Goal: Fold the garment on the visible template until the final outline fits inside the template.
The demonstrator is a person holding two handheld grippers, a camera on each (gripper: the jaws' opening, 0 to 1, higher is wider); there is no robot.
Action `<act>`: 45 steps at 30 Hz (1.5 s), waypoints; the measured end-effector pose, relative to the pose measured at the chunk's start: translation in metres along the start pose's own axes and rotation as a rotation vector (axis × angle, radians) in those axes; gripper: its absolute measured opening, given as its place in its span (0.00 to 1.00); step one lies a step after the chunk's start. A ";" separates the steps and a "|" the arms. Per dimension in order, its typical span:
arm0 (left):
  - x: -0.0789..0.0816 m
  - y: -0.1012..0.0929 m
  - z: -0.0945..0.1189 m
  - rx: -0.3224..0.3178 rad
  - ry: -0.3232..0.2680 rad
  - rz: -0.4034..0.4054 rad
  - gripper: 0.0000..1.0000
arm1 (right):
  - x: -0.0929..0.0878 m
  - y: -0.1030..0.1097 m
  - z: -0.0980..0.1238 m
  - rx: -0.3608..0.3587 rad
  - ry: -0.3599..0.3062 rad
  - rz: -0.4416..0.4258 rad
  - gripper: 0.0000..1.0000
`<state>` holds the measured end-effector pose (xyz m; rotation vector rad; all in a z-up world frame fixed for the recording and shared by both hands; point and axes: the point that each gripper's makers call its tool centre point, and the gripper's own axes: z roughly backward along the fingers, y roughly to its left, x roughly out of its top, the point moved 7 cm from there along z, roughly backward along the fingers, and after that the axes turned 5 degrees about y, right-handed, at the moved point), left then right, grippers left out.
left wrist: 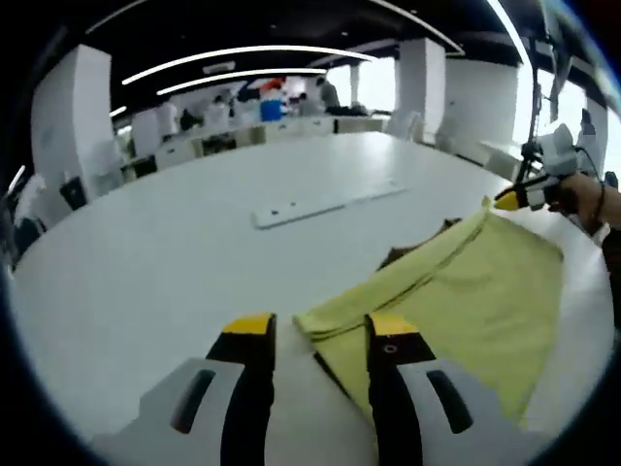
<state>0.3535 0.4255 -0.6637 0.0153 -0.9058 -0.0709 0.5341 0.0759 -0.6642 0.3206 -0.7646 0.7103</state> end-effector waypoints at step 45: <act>0.005 0.024 -0.040 0.148 -0.021 0.259 0.22 | 0.008 -0.001 -0.030 -0.041 -0.088 -0.142 0.06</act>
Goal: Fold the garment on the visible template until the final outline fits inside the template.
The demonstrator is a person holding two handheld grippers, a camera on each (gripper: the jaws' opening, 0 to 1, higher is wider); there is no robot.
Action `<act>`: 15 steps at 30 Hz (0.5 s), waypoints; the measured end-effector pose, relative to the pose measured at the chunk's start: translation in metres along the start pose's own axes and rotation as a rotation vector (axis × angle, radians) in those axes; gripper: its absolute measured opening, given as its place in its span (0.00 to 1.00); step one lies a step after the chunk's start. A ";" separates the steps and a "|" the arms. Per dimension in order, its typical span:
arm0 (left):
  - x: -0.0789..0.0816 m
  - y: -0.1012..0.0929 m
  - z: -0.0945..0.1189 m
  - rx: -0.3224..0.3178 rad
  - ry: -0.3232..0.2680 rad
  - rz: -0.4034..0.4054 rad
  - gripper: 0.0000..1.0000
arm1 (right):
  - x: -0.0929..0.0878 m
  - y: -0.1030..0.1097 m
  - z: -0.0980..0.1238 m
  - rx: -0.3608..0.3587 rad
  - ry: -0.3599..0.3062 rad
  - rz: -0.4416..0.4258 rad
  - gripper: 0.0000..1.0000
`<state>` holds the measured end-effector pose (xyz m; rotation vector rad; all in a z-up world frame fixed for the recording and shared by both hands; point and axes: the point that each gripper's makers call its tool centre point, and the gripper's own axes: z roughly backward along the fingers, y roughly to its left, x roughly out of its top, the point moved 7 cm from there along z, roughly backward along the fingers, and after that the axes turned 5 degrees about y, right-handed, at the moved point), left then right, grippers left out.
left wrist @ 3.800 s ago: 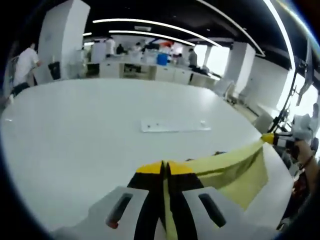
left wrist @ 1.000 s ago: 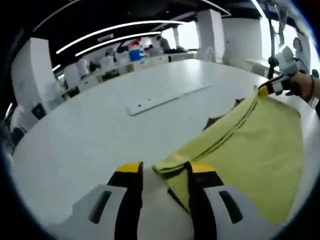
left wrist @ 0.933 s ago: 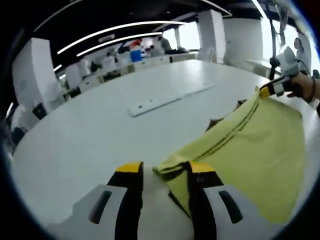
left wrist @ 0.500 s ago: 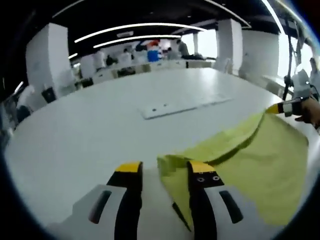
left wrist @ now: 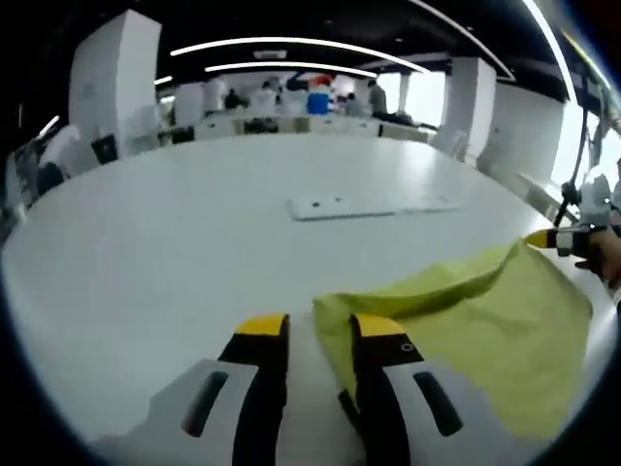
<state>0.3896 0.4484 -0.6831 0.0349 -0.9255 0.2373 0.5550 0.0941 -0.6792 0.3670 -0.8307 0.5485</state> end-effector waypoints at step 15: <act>0.004 0.003 0.001 0.031 -0.009 0.027 0.19 | 0.004 -0.009 0.000 -0.030 0.005 -0.009 0.00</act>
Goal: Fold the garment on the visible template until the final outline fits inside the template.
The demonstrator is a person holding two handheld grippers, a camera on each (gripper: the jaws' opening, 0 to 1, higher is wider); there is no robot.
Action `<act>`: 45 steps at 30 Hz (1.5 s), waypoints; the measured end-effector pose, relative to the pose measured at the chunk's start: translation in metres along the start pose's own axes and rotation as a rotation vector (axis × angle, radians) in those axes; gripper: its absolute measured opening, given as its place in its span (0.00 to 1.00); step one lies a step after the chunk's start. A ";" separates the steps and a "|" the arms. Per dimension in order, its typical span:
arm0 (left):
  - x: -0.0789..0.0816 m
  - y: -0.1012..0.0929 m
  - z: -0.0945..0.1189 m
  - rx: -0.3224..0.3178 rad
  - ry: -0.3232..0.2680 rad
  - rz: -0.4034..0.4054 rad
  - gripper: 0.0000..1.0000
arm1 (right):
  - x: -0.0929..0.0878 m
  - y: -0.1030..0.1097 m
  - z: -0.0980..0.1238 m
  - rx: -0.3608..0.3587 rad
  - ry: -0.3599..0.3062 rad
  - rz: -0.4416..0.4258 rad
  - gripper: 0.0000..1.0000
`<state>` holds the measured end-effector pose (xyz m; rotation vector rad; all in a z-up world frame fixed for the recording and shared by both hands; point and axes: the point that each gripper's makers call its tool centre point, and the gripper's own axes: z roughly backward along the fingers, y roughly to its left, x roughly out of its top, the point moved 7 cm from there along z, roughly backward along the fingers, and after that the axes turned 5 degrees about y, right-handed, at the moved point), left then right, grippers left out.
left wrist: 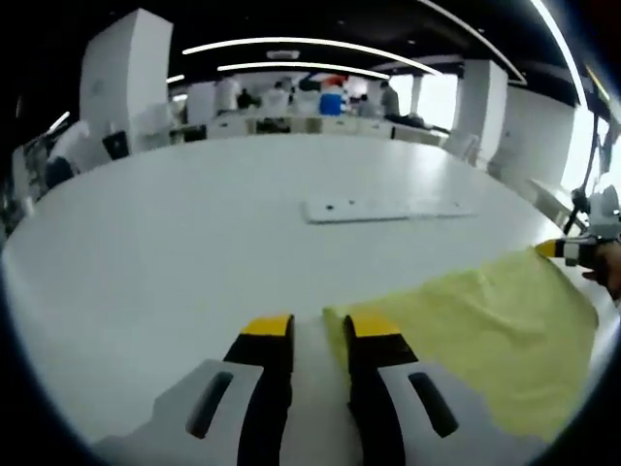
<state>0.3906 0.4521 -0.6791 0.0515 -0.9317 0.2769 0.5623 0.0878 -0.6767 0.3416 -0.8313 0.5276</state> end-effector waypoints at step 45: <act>-0.021 -0.029 0.144 -0.196 0.023 -0.212 0.52 | -0.041 0.040 0.124 0.210 0.113 0.077 0.54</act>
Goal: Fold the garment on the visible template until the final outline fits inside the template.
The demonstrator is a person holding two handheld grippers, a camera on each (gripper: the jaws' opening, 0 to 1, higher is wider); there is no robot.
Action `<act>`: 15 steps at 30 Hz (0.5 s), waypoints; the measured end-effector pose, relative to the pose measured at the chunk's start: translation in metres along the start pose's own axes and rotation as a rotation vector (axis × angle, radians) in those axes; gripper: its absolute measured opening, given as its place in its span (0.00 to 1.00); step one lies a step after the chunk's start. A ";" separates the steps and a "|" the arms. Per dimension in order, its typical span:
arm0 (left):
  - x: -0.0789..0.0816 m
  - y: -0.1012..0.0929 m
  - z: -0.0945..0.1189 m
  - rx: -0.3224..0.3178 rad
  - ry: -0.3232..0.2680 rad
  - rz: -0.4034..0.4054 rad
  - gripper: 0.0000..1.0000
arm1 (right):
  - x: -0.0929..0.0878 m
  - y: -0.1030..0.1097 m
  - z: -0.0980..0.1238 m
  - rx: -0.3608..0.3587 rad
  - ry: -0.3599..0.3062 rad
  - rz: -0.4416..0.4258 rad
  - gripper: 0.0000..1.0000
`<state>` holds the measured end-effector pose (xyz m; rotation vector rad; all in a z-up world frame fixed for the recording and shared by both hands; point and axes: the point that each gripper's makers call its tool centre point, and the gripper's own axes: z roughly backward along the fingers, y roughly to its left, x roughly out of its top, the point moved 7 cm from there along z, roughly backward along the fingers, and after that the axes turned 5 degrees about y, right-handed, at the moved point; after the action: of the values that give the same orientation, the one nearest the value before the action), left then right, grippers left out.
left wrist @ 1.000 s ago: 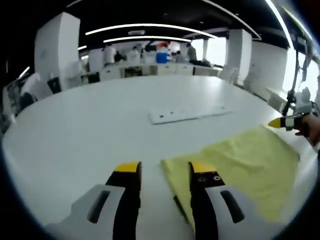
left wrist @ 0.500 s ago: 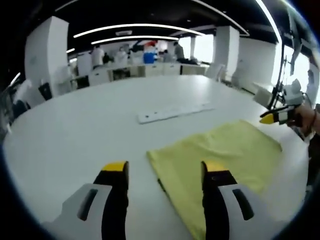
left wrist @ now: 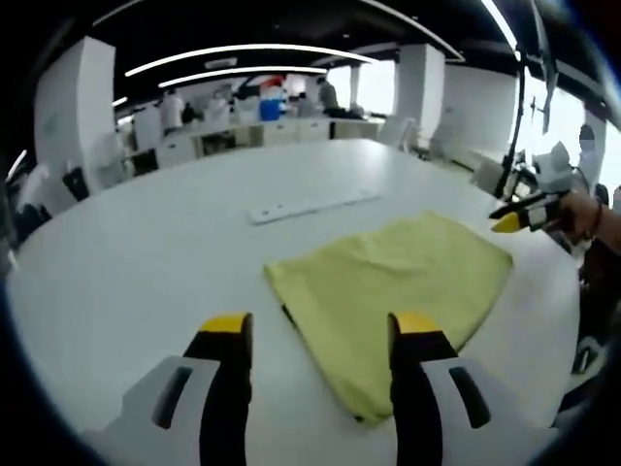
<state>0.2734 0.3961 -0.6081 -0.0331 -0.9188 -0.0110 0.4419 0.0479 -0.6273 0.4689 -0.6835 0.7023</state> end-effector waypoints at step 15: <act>-0.034 -0.018 0.011 -0.030 0.032 0.010 0.45 | -0.038 0.010 0.012 -0.003 0.055 0.038 0.47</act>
<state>0.2436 0.3788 -0.6284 -0.0651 -0.8864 -0.0161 0.4081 0.0313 -0.6439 0.4332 -0.6433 0.7468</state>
